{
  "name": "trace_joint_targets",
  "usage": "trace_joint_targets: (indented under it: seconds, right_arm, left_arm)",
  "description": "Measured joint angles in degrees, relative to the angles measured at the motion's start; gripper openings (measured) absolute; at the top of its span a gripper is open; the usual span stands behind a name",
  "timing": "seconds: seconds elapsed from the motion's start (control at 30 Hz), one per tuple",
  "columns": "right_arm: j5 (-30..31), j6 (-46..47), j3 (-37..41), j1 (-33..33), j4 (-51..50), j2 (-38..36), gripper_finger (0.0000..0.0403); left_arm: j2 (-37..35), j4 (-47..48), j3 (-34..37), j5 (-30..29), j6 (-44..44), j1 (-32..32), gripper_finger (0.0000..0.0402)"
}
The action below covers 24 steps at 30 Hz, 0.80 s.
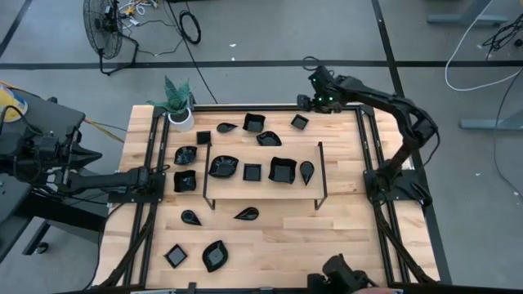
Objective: Pick & Place Mini shaped plates
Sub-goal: Stack the square plate on top of the square plate on the shelf
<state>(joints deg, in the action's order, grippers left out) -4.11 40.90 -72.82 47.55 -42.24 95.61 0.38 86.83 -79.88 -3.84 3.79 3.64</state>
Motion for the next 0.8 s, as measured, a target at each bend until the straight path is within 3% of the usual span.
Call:
trace_joint_targets:
  seconds: [0.8]
  right_arm:
    - [-1.96,13.67,-0.02,-0.15,-0.13,10.74,0.0254]
  left_arm:
    - [0.00,0.02,0.00,-0.02,0.02,0.00,0.0018]
